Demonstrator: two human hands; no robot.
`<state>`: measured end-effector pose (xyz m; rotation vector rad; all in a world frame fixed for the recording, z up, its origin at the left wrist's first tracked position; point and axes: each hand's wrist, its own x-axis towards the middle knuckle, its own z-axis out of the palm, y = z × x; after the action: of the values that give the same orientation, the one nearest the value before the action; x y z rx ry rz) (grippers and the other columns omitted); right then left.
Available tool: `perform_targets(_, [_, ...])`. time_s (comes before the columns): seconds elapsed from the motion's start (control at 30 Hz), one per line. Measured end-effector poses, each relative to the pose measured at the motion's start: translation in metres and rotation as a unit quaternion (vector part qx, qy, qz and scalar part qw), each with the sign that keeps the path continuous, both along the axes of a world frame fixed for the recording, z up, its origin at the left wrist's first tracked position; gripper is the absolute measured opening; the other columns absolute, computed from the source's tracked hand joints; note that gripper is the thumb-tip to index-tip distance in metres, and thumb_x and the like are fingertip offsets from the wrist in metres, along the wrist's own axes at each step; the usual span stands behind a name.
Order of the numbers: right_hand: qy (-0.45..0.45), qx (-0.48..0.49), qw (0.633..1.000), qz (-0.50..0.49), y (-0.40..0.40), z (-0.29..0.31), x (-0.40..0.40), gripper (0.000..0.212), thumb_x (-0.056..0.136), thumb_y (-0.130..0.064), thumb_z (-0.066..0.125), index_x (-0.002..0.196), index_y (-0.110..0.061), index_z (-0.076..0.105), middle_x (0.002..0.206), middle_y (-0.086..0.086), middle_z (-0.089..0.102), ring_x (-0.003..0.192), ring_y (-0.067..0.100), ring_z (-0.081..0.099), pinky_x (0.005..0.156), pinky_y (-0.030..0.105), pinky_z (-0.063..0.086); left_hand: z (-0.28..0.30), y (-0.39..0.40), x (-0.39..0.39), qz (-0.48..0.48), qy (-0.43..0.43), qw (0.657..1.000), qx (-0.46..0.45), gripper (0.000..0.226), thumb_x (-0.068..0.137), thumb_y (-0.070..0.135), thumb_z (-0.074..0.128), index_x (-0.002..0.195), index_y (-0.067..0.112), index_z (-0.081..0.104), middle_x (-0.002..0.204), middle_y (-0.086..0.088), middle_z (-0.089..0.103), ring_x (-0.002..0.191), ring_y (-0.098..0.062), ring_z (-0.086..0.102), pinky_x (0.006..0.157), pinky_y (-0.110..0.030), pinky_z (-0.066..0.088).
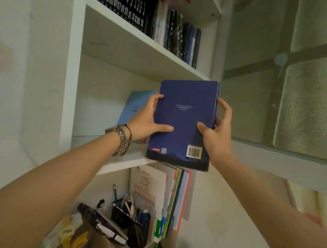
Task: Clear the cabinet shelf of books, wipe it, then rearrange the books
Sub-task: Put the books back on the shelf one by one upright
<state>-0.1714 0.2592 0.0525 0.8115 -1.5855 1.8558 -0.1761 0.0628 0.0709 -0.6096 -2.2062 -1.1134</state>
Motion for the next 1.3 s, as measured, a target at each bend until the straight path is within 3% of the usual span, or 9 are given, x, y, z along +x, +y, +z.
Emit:
perform_targets(0.07, [0.01,0.009,1.0,0.001,-0.004,0.012,-0.007,0.068,0.09,0.011,0.053,0.139,-0.029,0.029,0.113,-0.002,0.058,0.101,0.015,0.065,0.072,0.03,0.06,0.008,-0.003,-0.004,-0.008,0.001,1.0,0.03,0.086,0.078,0.005,0.075,0.141,0.019,0.018,0.115,0.004,0.055,0.092,0.0,0.059,0.074,-0.013,0.053])
perform_targets(0.13, [0.017,0.01,1.0,0.007,-0.009,0.022,-0.013,0.068,0.09,0.011,0.053,0.138,-0.03,0.029,0.115,-0.001,0.057,0.102,0.014,0.064,0.071,0.029,0.06,0.014,-0.006,-0.009,0.006,0.012,0.999,0.042,0.087,0.078,0.005,0.074,0.142,0.02,0.018,0.104,0.013,0.052,0.086,0.007,0.057,0.073,-0.014,0.053])
perform_targets(0.23, [0.029,0.018,0.999,0.003,-0.02,0.026,-0.027,0.068,0.091,0.009,0.053,0.136,-0.035,0.028,0.111,-0.01,0.055,0.099,0.009,0.064,0.072,0.03,0.06,0.017,-0.011,-0.016,0.01,0.011,0.998,0.053,0.088,0.079,0.004,0.073,0.144,0.022,0.016,0.11,0.01,0.051,0.087,0.01,0.054,0.076,-0.013,0.052])
perform_targets(0.4, [0.035,0.009,0.999,0.009,-0.047,0.009,-0.054,0.07,0.09,0.009,0.052,0.13,-0.045,0.03,0.126,0.0,0.055,0.109,0.014,0.061,0.084,0.044,0.058,0.003,-0.025,-0.031,0.024,-0.019,0.997,0.077,0.089,0.081,0.001,0.07,0.147,0.023,0.013,0.132,-0.006,0.047,0.102,-0.007,0.056,0.087,-0.026,0.052])
perform_targets(0.57, [0.02,-0.016,0.999,0.033,-0.078,-0.006,-0.076,0.071,0.092,0.008,0.049,0.128,-0.049,0.029,0.136,-0.001,0.049,0.117,0.015,0.056,0.087,0.046,0.056,-0.006,-0.043,-0.046,0.09,-0.037,0.992,0.086,0.088,0.081,0.01,0.073,0.147,0.023,0.016,0.136,-0.009,0.045,0.117,-0.022,0.055,0.099,-0.045,0.047])
perform_targets(0.83, [0.036,-0.01,0.999,-0.002,-0.13,-0.007,-0.108,0.075,0.089,0.011,0.05,0.143,-0.036,0.026,0.144,-0.005,0.037,0.129,0.016,0.045,0.09,0.046,0.055,-0.017,-0.056,-0.066,0.314,-0.064,0.945,-0.067,0.079,0.083,0.043,0.067,0.146,0.026,0.022,0.142,-0.011,0.028,0.123,-0.03,0.045,0.103,-0.044,0.041])
perform_targets(1.07, [0.029,-0.016,0.999,0.0,-0.154,-0.008,-0.133,0.075,0.092,0.01,0.048,0.145,-0.037,0.023,0.147,0.0,0.034,0.13,0.016,0.043,0.088,0.041,0.057,-0.031,-0.062,-0.083,0.255,-0.147,0.944,-0.146,0.095,0.079,0.053,0.066,0.149,0.026,0.007,0.136,-0.012,0.044,0.114,-0.03,0.053,0.098,-0.044,0.045])
perform_targets(1.2, [0.019,-0.004,0.999,0.046,-0.148,-0.01,-0.141,0.077,0.093,0.008,0.049,0.146,-0.038,0.018,0.147,0.004,0.033,0.131,0.019,0.043,0.082,0.021,0.055,-0.034,-0.062,-0.086,0.247,-0.161,0.939,-0.179,0.09,0.085,0.044,0.065,0.151,0.027,0.005,0.141,-0.01,0.039,0.121,-0.028,0.048,0.104,-0.039,0.041])
perform_targets(1.3, [0.025,0.047,0.996,0.077,-0.133,-0.008,-0.139,0.081,0.091,0.008,0.053,0.147,-0.036,0.014,0.144,0.003,0.035,0.128,0.019,0.047,0.085,0.029,0.056,-0.033,-0.062,-0.083,0.241,-0.159,0.941,-0.176,0.087,0.087,0.039,0.064,0.151,0.028,0.006,0.141,-0.011,0.037,0.122,-0.027,0.047,0.105,-0.037,0.039])
